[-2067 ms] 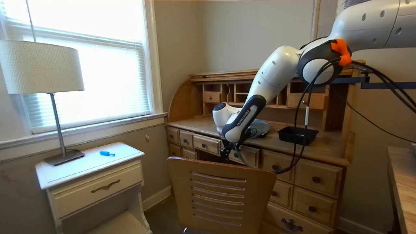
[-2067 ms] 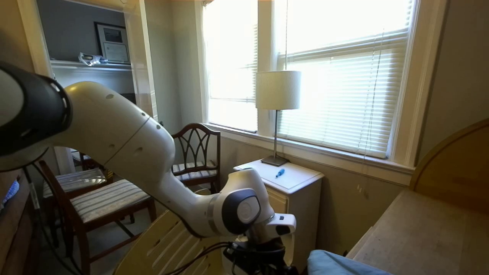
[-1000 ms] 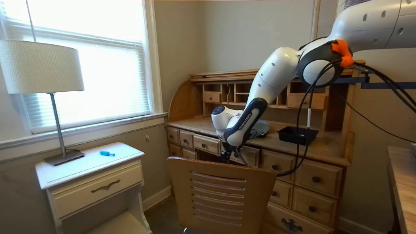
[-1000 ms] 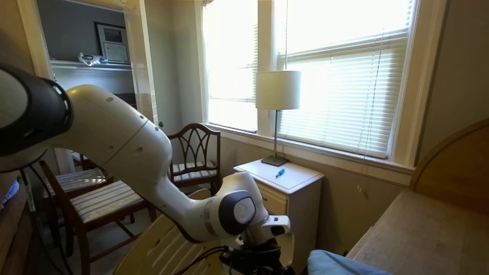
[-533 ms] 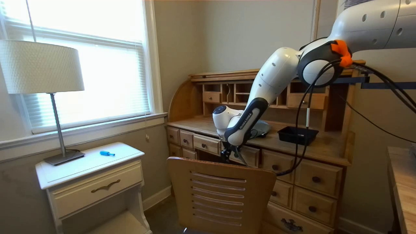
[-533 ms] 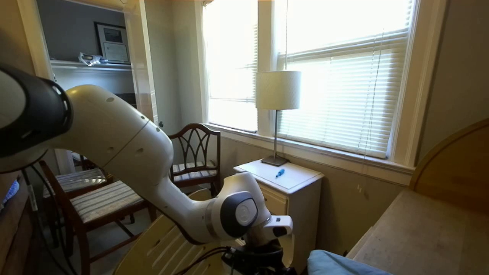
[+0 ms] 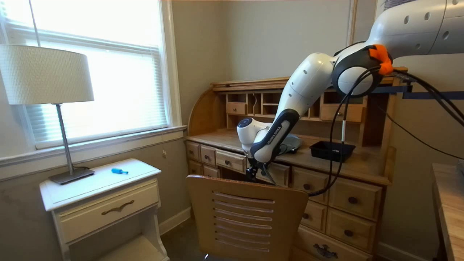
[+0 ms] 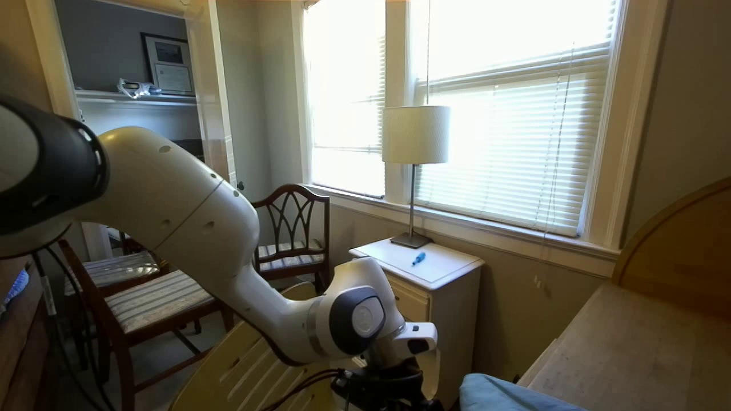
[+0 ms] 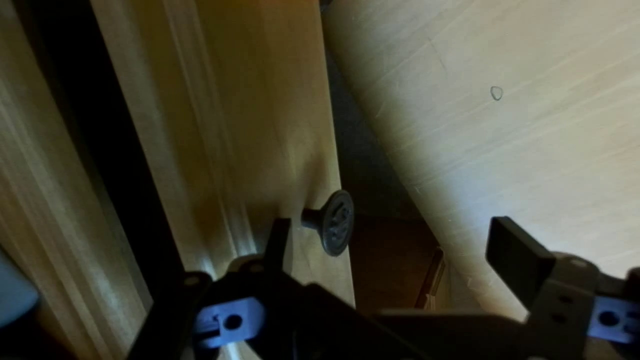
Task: Open the central topmost drawer.
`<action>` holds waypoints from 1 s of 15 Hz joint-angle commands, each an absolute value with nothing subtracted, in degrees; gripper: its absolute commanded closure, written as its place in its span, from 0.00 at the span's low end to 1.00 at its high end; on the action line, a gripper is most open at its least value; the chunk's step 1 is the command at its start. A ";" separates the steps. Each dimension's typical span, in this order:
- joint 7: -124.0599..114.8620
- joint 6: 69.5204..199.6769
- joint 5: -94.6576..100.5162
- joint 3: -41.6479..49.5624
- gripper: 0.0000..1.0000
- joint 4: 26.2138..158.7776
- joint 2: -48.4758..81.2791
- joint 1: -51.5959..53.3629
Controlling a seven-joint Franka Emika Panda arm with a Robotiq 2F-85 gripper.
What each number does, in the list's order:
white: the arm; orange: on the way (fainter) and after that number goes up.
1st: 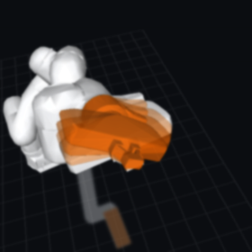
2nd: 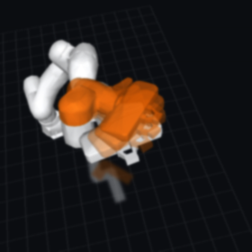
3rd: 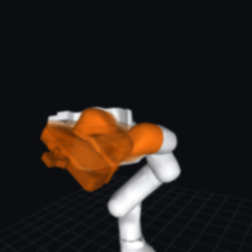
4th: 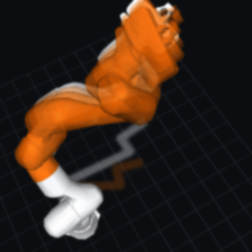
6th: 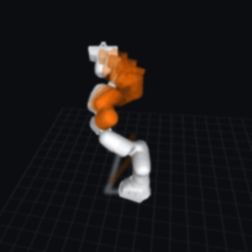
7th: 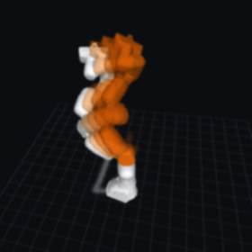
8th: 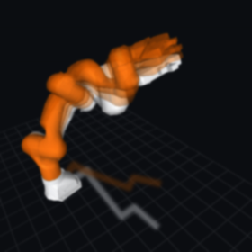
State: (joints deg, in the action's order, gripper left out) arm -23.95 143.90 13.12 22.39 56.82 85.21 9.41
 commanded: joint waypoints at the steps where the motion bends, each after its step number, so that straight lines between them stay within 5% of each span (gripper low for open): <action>1: -22.45 143.82 14.77 20.27 0.00 56.50 85.20 8.17; 11: -23.07 144.63 16.31 21.88 0.00 57.14 85.22 8.52; 13: -22.72 145.08 16.89 21.80 0.26 57.31 85.22 8.48; 15: -22.41 145.94 17.83 21.71 0.41 57.43 85.22 8.35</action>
